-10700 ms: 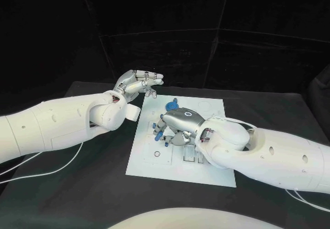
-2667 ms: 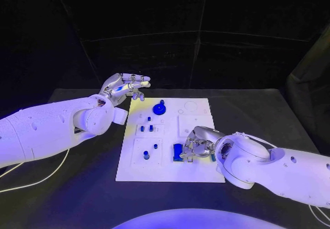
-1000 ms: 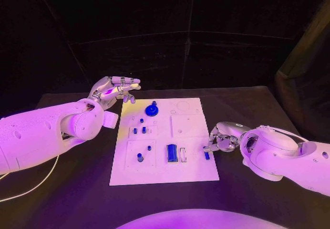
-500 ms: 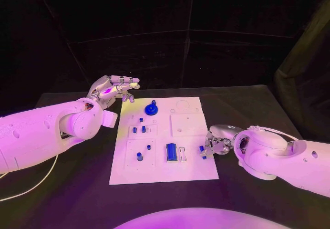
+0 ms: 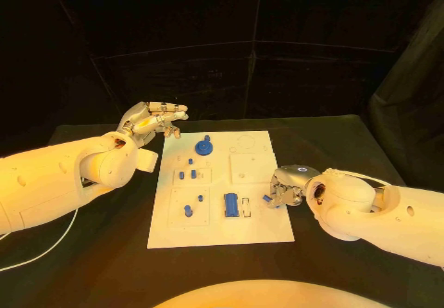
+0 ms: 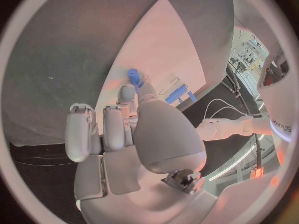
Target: Assemble the parts on the task board
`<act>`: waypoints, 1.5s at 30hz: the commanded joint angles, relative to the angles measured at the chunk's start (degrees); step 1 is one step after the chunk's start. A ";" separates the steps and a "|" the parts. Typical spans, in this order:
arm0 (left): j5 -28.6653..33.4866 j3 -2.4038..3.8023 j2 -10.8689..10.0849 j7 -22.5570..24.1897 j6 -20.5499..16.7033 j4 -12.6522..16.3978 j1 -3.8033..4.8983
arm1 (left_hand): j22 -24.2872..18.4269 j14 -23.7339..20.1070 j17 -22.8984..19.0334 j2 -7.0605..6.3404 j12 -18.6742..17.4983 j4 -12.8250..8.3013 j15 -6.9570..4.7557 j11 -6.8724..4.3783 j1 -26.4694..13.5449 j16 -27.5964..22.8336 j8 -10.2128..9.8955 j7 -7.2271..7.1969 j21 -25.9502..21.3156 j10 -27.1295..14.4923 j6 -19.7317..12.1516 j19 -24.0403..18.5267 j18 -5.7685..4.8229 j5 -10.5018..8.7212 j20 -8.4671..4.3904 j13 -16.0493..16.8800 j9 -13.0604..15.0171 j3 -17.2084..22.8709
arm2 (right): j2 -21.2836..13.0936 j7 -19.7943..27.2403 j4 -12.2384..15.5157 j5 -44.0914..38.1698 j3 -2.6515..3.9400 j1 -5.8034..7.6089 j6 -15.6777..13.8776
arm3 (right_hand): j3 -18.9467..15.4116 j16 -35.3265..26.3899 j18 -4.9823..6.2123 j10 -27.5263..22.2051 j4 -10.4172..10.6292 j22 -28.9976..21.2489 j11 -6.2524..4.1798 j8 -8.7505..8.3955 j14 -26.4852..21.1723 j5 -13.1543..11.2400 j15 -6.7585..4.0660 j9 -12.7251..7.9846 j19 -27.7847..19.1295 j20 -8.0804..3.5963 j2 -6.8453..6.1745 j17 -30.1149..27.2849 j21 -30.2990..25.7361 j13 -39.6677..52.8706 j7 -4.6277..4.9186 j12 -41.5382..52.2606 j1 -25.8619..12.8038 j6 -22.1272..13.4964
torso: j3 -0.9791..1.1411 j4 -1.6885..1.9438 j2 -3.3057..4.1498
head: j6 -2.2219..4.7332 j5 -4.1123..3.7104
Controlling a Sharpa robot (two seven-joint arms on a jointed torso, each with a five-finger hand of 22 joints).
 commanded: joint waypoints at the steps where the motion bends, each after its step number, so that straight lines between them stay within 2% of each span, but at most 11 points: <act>1: 0.15 0.05 -0.07 0.23 0.68 0.15 0.08 | -0.08 -0.35 -0.05 0.57 0.16 -0.10 0.11 -0.04 0.03 -0.27 0.19 0.34 -0.34 -0.33 -0.13 -0.14 0.79 0.23 0.12 0.06 -0.06 -0.38 | 0.41 -1.13 -0.49 -5.77 -0.63 -0.95 4.40 | 0.12 -0.45 -0.43 -0.34 -0.31 4.89 -0.03 -0.30 2.29 -0.16 -0.12 -0.74 0.02 -0.32 0.37 -0.10 -0.25 -0.23 -0.12 -0.47 1.02 0.06 | -0.02 0.02 0.03 | 0.05 0.00; 9: 0.15 0.05 -0.20 -0.04 1.13 0.23 0.09 | -0.13 -0.41 -0.16 0.52 0.17 -0.27 0.10 -0.05 0.22 -0.29 0.17 0.34 -0.40 -0.46 -0.21 -0.13 0.80 0.23 0.11 0.04 -0.08 -0.40 | 0.77 -1.62 -0.12 -6.76 -0.63 -1.20 4.31 | 0.56 -0.78 -0.37 -0.52 0.42 4.70 0.29 -1.86 2.23 3.00 0.19 -1.51 -0.13 -0.02 -0.24 -0.27 -0.45 -1.06 0.25 -1.78 -0.73 0.03 | 0.00 -0.03 -0.08 | 0.03 0.06; 14: 0.15 0.04 -0.18 -0.20 1.45 0.26 0.09 | -0.16 -0.51 -0.38 0.48 0.16 -0.35 0.11 -0.02 0.30 -0.40 0.15 0.35 -0.44 -0.55 -0.26 -0.14 0.80 0.23 0.11 0.02 -0.09 -0.42 | 0.61 -1.89 0.57 -5.23 -0.62 -1.22 3.13 | 1.96 -0.51 -0.45 -0.20 1.26 5.08 0.08 -2.77 2.40 10.02 0.04 -2.02 0.17 -0.12 -0.46 0.30 -0.21 -0.92 0.03 -1.85 -1.49 0.84 | 0.01 0.06 -0.01 | 0.18 0.02; 19: 0.15 0.04 -0.10 -0.25 1.48 0.25 0.09 | -0.17 -0.55 -0.45 0.49 0.16 -0.35 0.11 -0.02 0.30 -0.44 0.15 0.36 -0.45 -0.57 -0.27 -0.15 0.80 0.23 0.11 0.02 -0.09 -0.43 | 0.82 -2.03 0.83 -3.95 -0.61 -1.22 2.34 | 3.25 -0.33 -0.51 0.04 2.12 5.32 0.00 -3.47 2.49 12.86 -0.03 -2.39 0.36 -0.19 -1.02 0.67 -0.05 -0.80 -0.04 -1.90 -2.19 1.29 | -0.04 0.04 -0.02 | 0.27 0.09; 23: 0.15 0.04 -0.11 -0.31 1.52 0.28 0.09 | -0.17 -0.55 -0.45 0.49 0.16 -0.35 0.11 -0.02 0.30 -0.44 0.15 0.36 -0.45 -0.57 -0.27 -0.15 0.80 0.23 0.11 0.02 -0.09 -0.43 | 0.72 -2.03 1.34 -2.59 -0.61 -1.21 -0.51 | 4.74 0.26 -0.69 0.59 2.74 6.06 -0.15 -3.86 2.70 15.99 -0.15 -2.59 0.91 -0.29 -1.48 1.54 0.46 -0.14 -0.22 -1.21 -2.41 1.94 | 0.01 0.10 0.05 | 0.30 0.00; 26: 0.15 0.04 -0.16 -0.32 1.51 0.25 0.09 | -0.17 -0.55 -0.45 0.49 0.16 -0.35 0.11 -0.02 0.30 -0.44 0.15 0.36 -0.45 -0.57 -0.27 -0.15 0.80 0.23 0.11 0.02 -0.09 -0.43 | 0.22 -1.96 2.16 -0.96 -0.60 -1.21 -4.32 | 5.88 0.77 -0.82 1.32 4.11 6.58 -0.30 -4.29 2.87 17.77 -0.23 -2.77 1.28 -0.35 -2.24 2.28 0.82 0.64 -0.38 -0.35 -3.60 2.55 | 0.01 -0.11 0.01 | 0.27 0.07; 28: 0.15 0.04 -0.19 -0.34 1.50 0.23 0.09 | -0.17 -0.55 -0.45 0.49 0.16 -0.35 0.11 -0.02 0.30 -0.44 0.15 0.36 -0.45 -0.57 -0.27 -0.15 0.80 0.23 0.11 0.02 -0.09 -0.43 | -0.53 -1.88 3.19 1.46 -0.58 -1.20 -7.75 | 7.23 1.29 -0.91 1.91 5.51 6.93 -0.41 -4.71 3.01 19.35 -0.35 -2.92 1.53 -0.44 -3.12 3.03 1.07 1.30 -0.55 0.29 -4.65 3.17 | 0.02 -0.07 0.01 | 0.23 0.07; 31: 0.15 0.04 -0.18 -0.37 1.56 0.24 0.09 | -0.17 -0.55 -0.45 0.49 0.16 -0.35 0.11 -0.02 0.30 -0.44 0.15 0.36 -0.45 -0.57 -0.27 -0.15 0.80 0.23 0.11 0.02 -0.09 -0.43 | -1.38 -1.76 4.38 5.82 -0.57 -1.18 -11.04 | 8.76 1.53 -0.93 2.25 6.78 7.07 -0.42 -5.14 3.05 20.56 -0.41 -3.04 1.60 -0.51 -4.03 3.40 1.16 1.63 -0.63 0.47 -5.42 3.64 | -0.08 0.05 -0.01 | 0.26 -0.04; 34: 0.15 0.04 -0.17 -0.40 1.60 0.26 0.09 | -0.17 -0.55 -0.45 0.49 0.16 -0.35 0.11 -0.02 0.30 -0.44 0.15 0.36 -0.45 -0.57 -0.27 -0.15 0.80 0.23 0.11 0.02 -0.09 -0.43 | -1.79 -1.73 5.09 10.25 -0.56 -1.17 -12.32 | 9.72 1.63 -0.94 2.43 7.53 7.11 -0.41 -5.43 3.07 21.01 -0.41 -3.10 1.62 -0.54 -4.73 3.57 1.18 1.87 -0.60 0.59 -5.89 3.86 | -0.09 0.08 -0.02 | 0.19 0.04; 38: 0.15 0.04 -0.18 -0.43 1.60 0.28 0.09 | -0.17 -0.55 -0.45 0.49 0.16 -0.35 0.11 -0.02 0.30 -0.44 0.15 0.36 -0.45 -0.57 -0.27 -0.15 0.80 0.23 0.11 0.02 -0.09 -0.43 | -1.78 -1.74 5.40 15.85 -0.56 -1.16 -12.11 | 10.51 1.73 -0.96 2.68 8.30 7.21 -0.39 -5.66 3.09 21.17 -0.40 -3.12 1.68 -0.54 -5.28 3.74 1.25 2.23 -0.58 0.88 -6.50 4.09 | 0.00 0.04 0.10 | 0.13 0.28; 45: 0.15 0.04 -0.19 -0.51 1.64 0.35 0.10 | -0.20 -0.63 -0.55 0.54 0.18 -0.37 0.12 0.00 0.34 -0.49 0.16 0.37 -0.50 -0.60 -0.28 -0.17 0.79 0.23 0.12 0.01 -0.09 -0.44 | -0.88 -1.83 4.82 21.58 -0.56 -1.15 -10.75 | 11.52 2.13 -1.03 3.23 9.83 7.49 -0.43 -5.90 3.20 22.42 -0.40 -3.03 1.87 -0.55 -6.02 4.31 1.44 2.94 -0.67 1.49 -8.08 4.75 | -0.10 0.01 0.03 | -0.07 0.40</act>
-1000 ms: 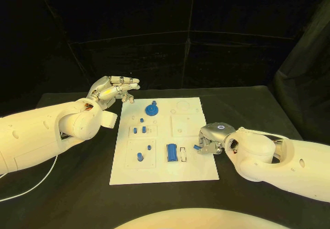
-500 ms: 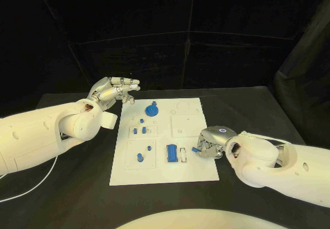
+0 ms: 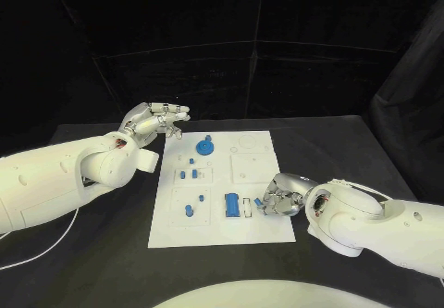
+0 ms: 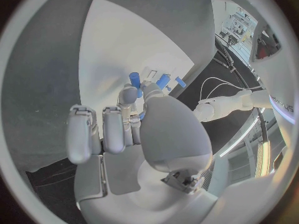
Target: Assemble the parts on the task board
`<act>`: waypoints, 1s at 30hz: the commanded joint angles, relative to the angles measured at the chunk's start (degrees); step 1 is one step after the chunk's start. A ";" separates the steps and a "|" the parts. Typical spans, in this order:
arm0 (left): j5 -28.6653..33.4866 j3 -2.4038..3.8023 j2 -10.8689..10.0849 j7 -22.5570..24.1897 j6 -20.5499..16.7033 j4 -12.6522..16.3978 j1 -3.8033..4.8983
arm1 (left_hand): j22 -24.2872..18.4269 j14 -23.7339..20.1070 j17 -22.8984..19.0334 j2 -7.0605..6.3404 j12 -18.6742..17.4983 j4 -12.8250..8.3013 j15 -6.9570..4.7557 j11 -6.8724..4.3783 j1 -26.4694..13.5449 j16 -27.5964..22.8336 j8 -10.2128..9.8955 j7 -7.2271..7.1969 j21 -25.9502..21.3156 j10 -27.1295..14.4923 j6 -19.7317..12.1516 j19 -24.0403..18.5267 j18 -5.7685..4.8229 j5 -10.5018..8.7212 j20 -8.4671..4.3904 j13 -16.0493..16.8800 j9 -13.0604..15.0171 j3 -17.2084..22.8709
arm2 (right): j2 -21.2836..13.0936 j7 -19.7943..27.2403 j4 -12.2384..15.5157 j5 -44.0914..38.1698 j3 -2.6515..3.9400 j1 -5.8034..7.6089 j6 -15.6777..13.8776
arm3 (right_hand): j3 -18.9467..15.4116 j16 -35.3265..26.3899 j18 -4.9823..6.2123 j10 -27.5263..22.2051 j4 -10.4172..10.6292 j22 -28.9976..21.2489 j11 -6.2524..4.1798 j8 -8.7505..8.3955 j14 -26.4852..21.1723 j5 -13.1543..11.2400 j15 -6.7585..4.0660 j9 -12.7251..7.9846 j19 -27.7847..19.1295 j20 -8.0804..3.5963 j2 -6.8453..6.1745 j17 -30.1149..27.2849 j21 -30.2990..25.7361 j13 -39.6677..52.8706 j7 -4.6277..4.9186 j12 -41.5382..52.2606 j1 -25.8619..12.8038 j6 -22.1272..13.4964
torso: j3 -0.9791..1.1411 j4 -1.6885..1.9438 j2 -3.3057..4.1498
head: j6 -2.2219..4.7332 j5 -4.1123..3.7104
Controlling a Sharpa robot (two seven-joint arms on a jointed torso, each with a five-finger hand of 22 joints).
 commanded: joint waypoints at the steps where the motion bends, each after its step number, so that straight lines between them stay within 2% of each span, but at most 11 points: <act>1: 0.15 0.05 0.00 0.14 0.73 0.17 0.09 | -0.09 -0.42 -0.05 0.44 0.18 -0.13 -0.08 0.01 0.24 -0.22 0.16 0.17 -0.28 -0.18 -0.07 -0.17 0.80 0.23 0.12 0.01 -0.09 -0.20 | 0.49 -0.14 -0.17 6.85 0.01 0.08 -0.68 | 0.22 0.36 -1.04 0.52 0.72 7.56 -0.11 -0.26 3.21 1.83 -0.42 0.04 0.78 -0.02 -0.30 0.21 0.34 0.26 -0.14 0.45 -1.40 0.66 | -0.02 0.01 0.01 | -0.12 0.06; 4: 0.15 0.05 -0.02 0.11 0.74 0.19 0.10 | -0.09 -0.42 -0.05 0.44 0.18 -0.13 -0.08 0.01 0.24 -0.22 0.16 0.17 -0.28 -0.18 -0.07 -0.17 0.80 0.23 0.12 0.01 -0.09 -0.20 | 1.14 -0.27 -0.51 7.79 0.01 0.08 -0.68 | 0.26 0.43 -1.06 0.67 1.09 7.65 -0.13 -0.30 3.23 2.45 -0.43 0.11 0.83 -0.04 -0.58 0.33 0.39 0.49 -0.14 0.63 -1.94 0.86 | 0.06 0.02 0.06 | -0.18 0.17; 9: 0.15 0.05 -0.03 0.07 0.78 0.24 0.10 | -0.09 -0.42 -0.05 0.44 0.18 -0.13 -0.08 0.01 0.24 -0.22 0.16 0.17 -0.28 -0.18 -0.07 -0.17 0.80 0.23 0.12 0.01 -0.09 -0.20 | 2.26 -0.56 -1.36 8.49 0.01 0.08 -1.45 | 0.22 0.51 -1.06 0.87 1.47 7.68 -0.16 -0.28 3.24 2.58 -0.45 0.23 0.85 -0.06 -0.79 0.45 0.41 0.84 -0.20 0.96 -2.57 1.17 | 0.06 -0.05 0.05 | -0.28 0.29; 17: 0.15 0.05 -0.02 0.03 0.82 0.24 0.11 | -0.09 -0.42 -0.05 0.44 0.18 -0.13 -0.08 0.01 0.24 -0.22 0.16 0.17 -0.28 -0.18 -0.07 -0.17 0.80 0.23 0.12 0.01 -0.09 -0.20 | 3.41 -0.53 -1.59 7.96 0.02 0.09 -5.48 | 0.09 0.59 -1.09 1.01 1.69 7.78 -0.19 -0.24 3.26 2.50 -0.48 0.36 0.92 -0.08 -1.04 0.57 0.48 1.08 -0.25 1.14 -3.11 1.42 | 0.12 -0.06 0.04 | -0.39 0.38; 21: 0.15 0.05 -0.03 0.01 0.83 0.21 0.11 | -0.09 -0.42 -0.05 0.44 0.18 -0.13 -0.08 0.01 0.24 -0.22 0.16 0.17 -0.28 -0.18 -0.07 -0.17 0.80 0.23 0.12 0.01 -0.09 -0.20 | 3.66 -0.45 -1.54 7.66 0.02 0.09 -6.56 | 0.07 0.59 -1.09 1.02 1.71 7.81 -0.19 -0.24 3.26 2.50 -0.48 0.37 0.94 -0.08 -1.06 0.57 0.49 1.11 -0.26 1.18 -3.16 1.43 | 0.09 -0.06 0.01 | -0.44 0.39; 27: 0.15 0.05 -0.02 -0.05 0.91 0.20 0.11 | -0.09 -0.42 -0.05 0.44 0.18 -0.13 -0.08 0.01 0.24 -0.22 0.16 0.17 -0.28 -0.18 -0.07 -0.17 0.80 0.23 0.12 0.01 -0.09 -0.20 | 4.00 -0.46 -1.65 7.42 0.02 0.09 -6.22 | 0.05 0.59 -1.10 1.04 1.72 7.83 -0.20 -0.24 3.26 2.50 -0.48 0.37 0.95 -0.08 -1.09 0.57 0.51 1.15 -0.26 1.21 -3.20 1.44 | 0.07 -0.06 -0.02 | -0.43 0.44; 30: 0.15 0.05 -0.02 -0.08 0.92 0.20 0.11 | -0.09 -0.42 -0.05 0.44 0.18 -0.13 -0.08 0.01 0.24 -0.22 0.16 0.17 -0.28 -0.18 -0.07 -0.17 0.80 0.23 0.12 0.01 -0.09 -0.20 | 4.21 -0.60 -1.89 7.24 0.02 0.09 -4.94 | 0.03 0.56 -1.09 1.03 1.75 7.82 -0.20 -0.25 3.25 2.47 -0.48 0.39 0.95 -0.09 -1.12 0.53 0.50 1.12 -0.26 1.15 -3.31 1.45 | 0.07 -0.08 0.01 | -0.37 0.45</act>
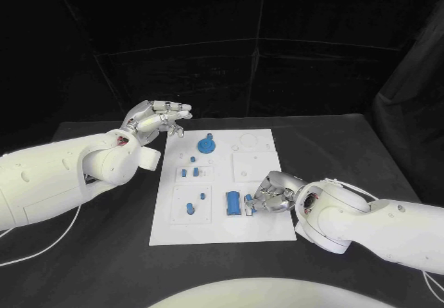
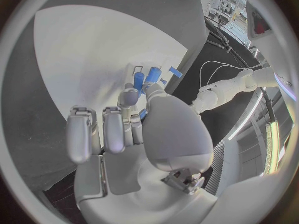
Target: Assemble the parts on the task board
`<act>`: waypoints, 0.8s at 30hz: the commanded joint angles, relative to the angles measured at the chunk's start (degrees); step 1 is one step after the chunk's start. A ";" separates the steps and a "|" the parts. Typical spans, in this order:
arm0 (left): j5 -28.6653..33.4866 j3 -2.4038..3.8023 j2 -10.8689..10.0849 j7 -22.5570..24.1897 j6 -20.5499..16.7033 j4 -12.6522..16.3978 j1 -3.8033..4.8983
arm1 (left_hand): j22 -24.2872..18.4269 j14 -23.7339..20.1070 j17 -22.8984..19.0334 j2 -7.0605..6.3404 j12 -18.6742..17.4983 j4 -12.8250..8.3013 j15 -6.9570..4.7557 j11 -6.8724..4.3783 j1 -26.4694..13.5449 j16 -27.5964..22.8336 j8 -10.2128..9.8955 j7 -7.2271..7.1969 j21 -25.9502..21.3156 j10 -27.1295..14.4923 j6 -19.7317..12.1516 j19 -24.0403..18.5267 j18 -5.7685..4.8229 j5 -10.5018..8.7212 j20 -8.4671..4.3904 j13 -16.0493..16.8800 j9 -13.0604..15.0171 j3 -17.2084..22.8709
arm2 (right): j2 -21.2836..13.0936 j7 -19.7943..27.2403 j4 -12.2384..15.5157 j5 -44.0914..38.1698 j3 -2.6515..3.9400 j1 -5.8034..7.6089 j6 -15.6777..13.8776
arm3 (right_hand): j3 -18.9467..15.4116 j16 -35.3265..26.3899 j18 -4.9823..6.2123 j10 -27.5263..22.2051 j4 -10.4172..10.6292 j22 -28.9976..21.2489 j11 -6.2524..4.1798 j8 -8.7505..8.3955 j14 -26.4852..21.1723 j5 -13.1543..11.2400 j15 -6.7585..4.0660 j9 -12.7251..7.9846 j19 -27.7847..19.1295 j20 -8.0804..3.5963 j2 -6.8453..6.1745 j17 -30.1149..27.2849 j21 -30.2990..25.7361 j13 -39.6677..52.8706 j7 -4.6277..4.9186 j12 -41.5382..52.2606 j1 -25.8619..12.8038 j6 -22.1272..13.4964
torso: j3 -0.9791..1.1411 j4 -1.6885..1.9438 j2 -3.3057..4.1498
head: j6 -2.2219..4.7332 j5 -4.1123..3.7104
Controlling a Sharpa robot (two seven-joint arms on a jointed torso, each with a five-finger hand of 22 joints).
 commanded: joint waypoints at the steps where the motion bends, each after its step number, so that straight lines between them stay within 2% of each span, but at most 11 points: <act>1: 0.15 0.05 0.00 0.16 0.72 0.10 0.09 | -0.05 -0.42 -0.06 0.44 0.18 -0.13 -0.08 0.01 0.24 -0.23 0.16 0.17 -0.28 -0.18 -0.07 -0.17 0.80 0.23 0.12 0.01 -0.09 -0.21 | 0.17 -0.15 -0.19 -0.32 0.01 0.08 0.28 | -0.12 0.32 -1.09 0.33 0.53 7.81 0.10 -0.25 3.25 0.13 -0.48 0.11 0.94 -0.09 -0.10 0.02 0.29 0.01 0.08 0.07 -0.64 0.44 | -0.04 -0.02 0.00 | 0.07 0.03; 10: 0.15 0.05 -0.08 -0.01 0.81 0.16 0.10 | -0.05 -0.42 -0.06 0.44 0.18 -0.13 -0.08 0.01 0.24 -0.23 0.16 0.17 -0.28 -0.18 -0.07 -0.17 0.80 0.23 0.12 0.01 -0.09 -0.21 | 0.58 -0.60 -1.05 -1.34 0.02 0.08 4.73 | -0.79 0.22 -1.08 0.29 0.77 7.79 0.12 -0.26 3.20 0.05 -0.46 0.40 0.91 -0.08 0.15 -0.05 0.25 -0.19 0.04 -0.49 -2.70 0.84 | -0.08 0.03 0.00 | -0.12 0.03; 14: 0.15 0.05 -0.11 -0.09 0.89 0.20 0.10 | -0.05 -0.42 -0.06 0.44 0.18 -0.13 -0.08 0.01 0.24 -0.23 0.16 0.17 -0.28 -0.18 -0.07 -0.17 0.80 0.23 0.12 0.01 -0.09 -0.21 | 0.68 -0.73 -1.31 -1.85 0.02 0.09 6.04 | -0.98 0.21 -1.07 0.32 0.76 7.77 0.05 -0.16 3.19 0.07 -0.49 0.54 0.89 -0.10 0.38 -0.05 0.24 -0.14 -0.06 -0.53 -3.21 1.11 | -0.03 -0.02 0.00 | -0.21 0.06; 24: 0.15 0.05 -0.11 -0.21 0.99 0.18 0.11 | -0.05 -0.42 -0.06 0.44 0.18 -0.13 -0.08 0.01 0.24 -0.23 0.16 0.17 -0.28 -0.18 -0.07 -0.17 0.80 0.23 0.12 0.01 -0.09 -0.21 | 1.33 -0.71 -1.53 -2.70 0.02 0.09 5.70 | -1.01 0.16 -1.06 0.33 0.75 7.75 0.04 -0.13 3.18 0.07 -0.50 0.57 0.87 -0.10 0.42 -0.11 0.22 -0.12 -0.08 -0.52 -3.30 1.18 | -0.01 0.01 0.03 | -0.20 0.12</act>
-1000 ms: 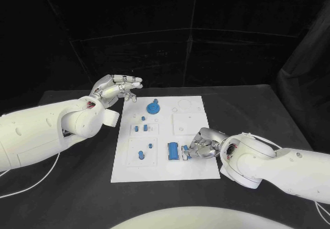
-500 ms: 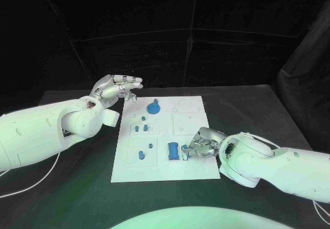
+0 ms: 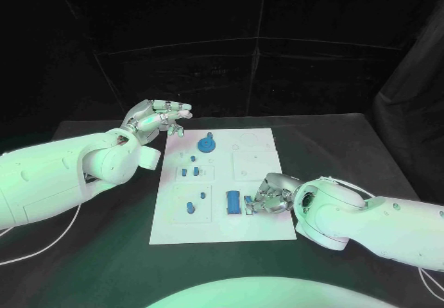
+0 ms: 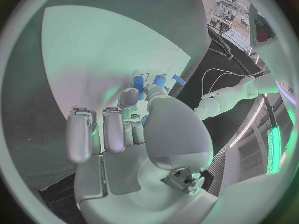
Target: Assemble the parts on the task board
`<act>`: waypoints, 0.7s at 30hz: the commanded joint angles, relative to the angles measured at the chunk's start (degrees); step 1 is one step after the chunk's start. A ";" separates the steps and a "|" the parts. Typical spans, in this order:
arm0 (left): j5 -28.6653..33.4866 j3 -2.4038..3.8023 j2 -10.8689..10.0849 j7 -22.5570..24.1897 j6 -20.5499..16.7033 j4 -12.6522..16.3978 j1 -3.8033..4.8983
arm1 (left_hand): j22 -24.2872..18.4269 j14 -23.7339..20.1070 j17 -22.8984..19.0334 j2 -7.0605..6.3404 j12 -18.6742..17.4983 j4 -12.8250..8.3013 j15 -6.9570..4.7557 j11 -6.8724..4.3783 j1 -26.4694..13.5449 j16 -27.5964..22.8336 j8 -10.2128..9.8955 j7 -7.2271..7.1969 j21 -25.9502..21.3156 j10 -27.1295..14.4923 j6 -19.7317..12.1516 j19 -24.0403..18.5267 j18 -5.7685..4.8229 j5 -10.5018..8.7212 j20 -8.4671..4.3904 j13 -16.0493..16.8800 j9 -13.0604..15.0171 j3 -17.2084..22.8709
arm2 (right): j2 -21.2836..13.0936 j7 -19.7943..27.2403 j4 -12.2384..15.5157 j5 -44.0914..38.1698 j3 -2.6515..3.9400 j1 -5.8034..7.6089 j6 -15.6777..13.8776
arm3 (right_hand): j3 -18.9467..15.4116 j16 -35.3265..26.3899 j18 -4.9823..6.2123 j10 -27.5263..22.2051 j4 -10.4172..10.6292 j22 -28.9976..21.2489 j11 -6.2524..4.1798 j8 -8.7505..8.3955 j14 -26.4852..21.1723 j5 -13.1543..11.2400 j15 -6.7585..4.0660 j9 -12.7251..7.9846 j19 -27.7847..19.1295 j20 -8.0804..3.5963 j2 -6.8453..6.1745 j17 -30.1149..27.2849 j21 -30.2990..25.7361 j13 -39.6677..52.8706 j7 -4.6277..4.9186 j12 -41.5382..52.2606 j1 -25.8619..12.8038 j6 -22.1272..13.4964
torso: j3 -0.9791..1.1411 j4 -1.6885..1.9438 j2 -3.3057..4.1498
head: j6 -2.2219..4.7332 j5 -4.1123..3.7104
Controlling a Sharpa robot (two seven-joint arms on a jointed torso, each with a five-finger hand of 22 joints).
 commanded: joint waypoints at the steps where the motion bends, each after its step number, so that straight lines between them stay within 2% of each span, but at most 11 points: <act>1: 0.15 0.05 -0.01 0.09 0.78 0.11 0.10 | -0.06 -0.42 -0.07 0.44 0.18 -0.13 -0.08 0.01 0.23 -0.23 0.16 0.17 -0.28 -0.18 -0.07 -0.17 0.80 0.23 0.12 0.01 -0.09 -0.21 | 0.24 -0.06 0.09 -1.21 -0.01 0.05 0.80 | -0.39 0.17 -1.06 0.35 0.11 7.75 0.03 -0.13 3.18 0.08 -0.51 0.05 0.87 -0.10 0.03 -0.09 0.22 0.12 0.05 -0.08 -0.53 0.30 | 0.01 0.02 0.03 | 0.01 0.03; 10: 0.15 0.05 0.01 -0.04 0.87 0.05 0.10 | -0.06 -0.42 -0.07 0.44 0.18 -0.13 -0.08 0.01 0.23 -0.23 0.16 0.17 -0.28 -0.18 -0.07 -0.17 0.80 0.23 0.12 0.01 -0.09 -0.21 | 0.70 0.09 0.25 -1.63 -0.01 0.05 0.05 | -0.63 0.27 -1.09 0.46 0.13 7.85 0.00 -0.08 3.21 0.06 -0.54 0.15 0.94 -0.12 0.06 0.07 0.28 0.36 0.01 0.16 -0.99 0.44 | 0.00 -0.03 0.01 | 0.01 0.07; 13: 0.15 0.05 0.02 -0.06 0.90 0.04 0.10 | -0.12 -0.53 -0.19 0.43 0.23 -0.17 -0.06 0.04 0.25 -0.26 0.17 0.20 -0.36 -0.25 -0.09 -0.20 0.79 0.23 0.13 0.00 -0.09 -0.28 | 0.74 0.12 0.26 -1.81 -0.01 0.05 -0.14 | -1.46 0.27 -1.09 0.61 0.21 7.85 0.00 -0.08 3.21 0.42 -0.54 0.32 0.93 -0.15 0.47 0.10 0.27 0.56 0.00 0.25 -2.78 0.59 | 0.00 -0.02 -0.03 | 0.06 0.04; 15: 0.15 0.05 0.02 -0.07 0.91 0.04 0.10 | -0.15 -0.58 -0.24 0.43 0.25 -0.19 -0.05 0.06 0.25 -0.28 0.17 0.22 -0.40 -0.29 -0.10 -0.22 0.78 0.22 0.14 -0.01 -0.09 -0.32 | 0.74 0.13 0.26 -1.92 -0.01 0.04 -0.28 | -2.16 0.25 -1.09 0.71 0.20 7.86 0.01 -0.07 3.21 -0.40 -0.52 0.43 0.93 -0.14 0.80 0.09 0.26 0.73 -0.02 0.36 -4.22 0.68 | 0.00 -0.01 -0.03 | 0.07 0.00; 18: 0.15 0.05 0.02 -0.09 0.92 0.04 0.10 | -0.15 -0.58 -0.24 0.43 0.25 -0.19 -0.05 0.06 0.25 -0.28 0.17 0.22 -0.40 -0.29 -0.10 -0.22 0.78 0.22 0.14 -0.01 -0.09 -0.32 | 0.71 0.15 0.27 -2.03 -0.01 0.04 -0.48 | -3.76 0.20 -1.09 0.74 0.18 7.88 -0.03 -0.09 3.20 -4.93 -0.55 0.68 0.94 -0.14 1.20 0.07 0.26 0.91 -0.11 0.30 -6.55 0.73 | -0.01 -0.01 -0.01 | 0.11 0.01; 21: 0.15 0.05 0.02 -0.14 0.91 0.03 0.10 | -0.15 -0.58 -0.24 0.43 0.25 -0.19 -0.05 0.06 0.25 -0.28 0.17 0.22 -0.40 -0.29 -0.10 -0.22 0.78 0.22 0.14 -0.01 -0.09 -0.32 | 0.62 0.18 0.32 -2.34 -0.01 0.04 -0.77 | -5.92 0.03 -1.05 0.66 0.18 7.75 0.01 -0.14 3.15 -11.90 -0.55 1.02 0.83 -0.15 1.40 -0.07 0.15 1.05 -0.11 0.10 -8.82 0.67 | 0.01 -0.01 0.01 | 0.10 0.01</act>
